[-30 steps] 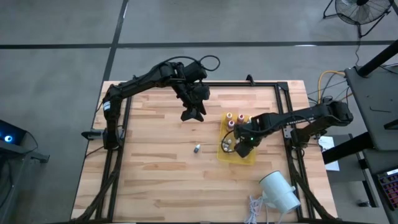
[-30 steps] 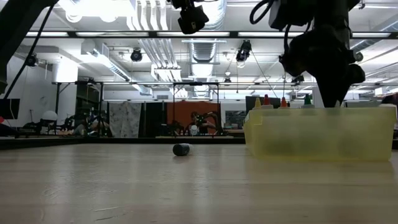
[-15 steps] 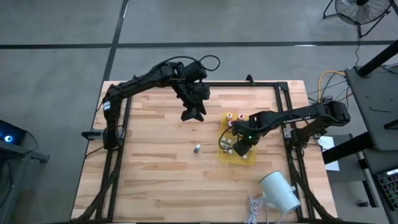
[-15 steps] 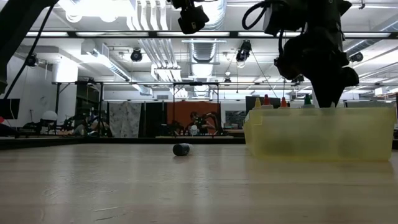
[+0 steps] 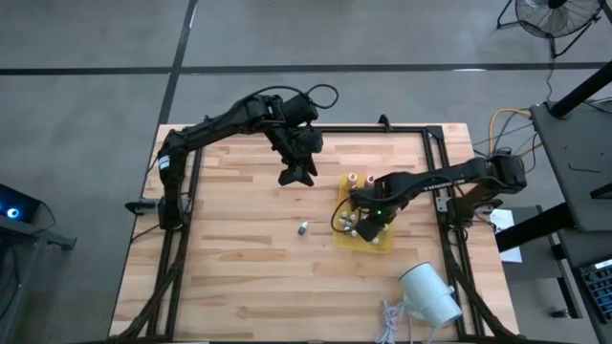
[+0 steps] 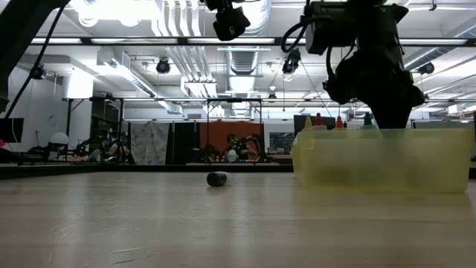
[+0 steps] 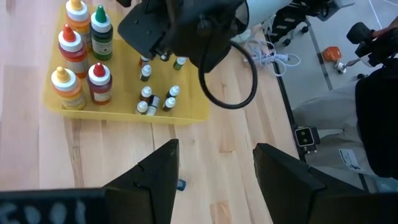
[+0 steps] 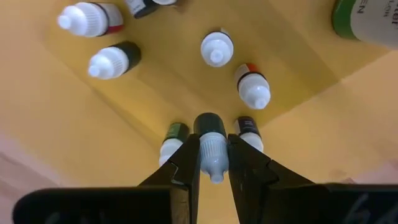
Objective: Pick & Place food coloring
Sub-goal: Put the top small dark blue food coloring bottle into the yellow bin, then put the small dark blue food coloring bottle into the yellow bin
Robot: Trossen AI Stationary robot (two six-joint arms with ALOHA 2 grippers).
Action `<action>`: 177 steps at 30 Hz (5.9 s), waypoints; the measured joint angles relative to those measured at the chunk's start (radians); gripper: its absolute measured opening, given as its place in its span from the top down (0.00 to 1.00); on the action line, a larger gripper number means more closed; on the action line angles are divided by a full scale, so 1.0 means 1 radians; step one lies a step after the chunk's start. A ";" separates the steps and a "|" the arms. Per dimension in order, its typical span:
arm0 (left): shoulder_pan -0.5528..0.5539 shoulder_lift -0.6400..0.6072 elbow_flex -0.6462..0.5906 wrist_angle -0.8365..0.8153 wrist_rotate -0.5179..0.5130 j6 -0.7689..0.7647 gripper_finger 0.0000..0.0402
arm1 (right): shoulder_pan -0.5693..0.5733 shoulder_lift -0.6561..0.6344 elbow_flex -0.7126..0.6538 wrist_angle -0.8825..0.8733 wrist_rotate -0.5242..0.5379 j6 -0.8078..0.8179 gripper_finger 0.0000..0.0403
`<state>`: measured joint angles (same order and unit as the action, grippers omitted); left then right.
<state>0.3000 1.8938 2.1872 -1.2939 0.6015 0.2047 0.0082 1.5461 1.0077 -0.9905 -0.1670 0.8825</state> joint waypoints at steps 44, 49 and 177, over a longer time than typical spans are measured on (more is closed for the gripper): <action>0.006 0.000 0.000 -0.001 -0.001 0.001 0.56 | 0.002 0.095 -0.005 0.032 0.058 0.042 0.85; 0.008 0.000 0.000 -0.001 0.000 0.001 0.56 | 0.002 0.095 -0.005 0.033 0.059 0.045 0.78; -0.367 0.127 -0.501 0.296 -0.646 -1.356 0.56 | 0.146 -0.548 0.364 -0.159 0.273 -0.580 0.68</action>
<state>-0.0669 2.0205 1.6860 -0.9980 -0.0442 -1.1518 0.1547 0.9983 1.3720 -1.1496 0.1062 0.3023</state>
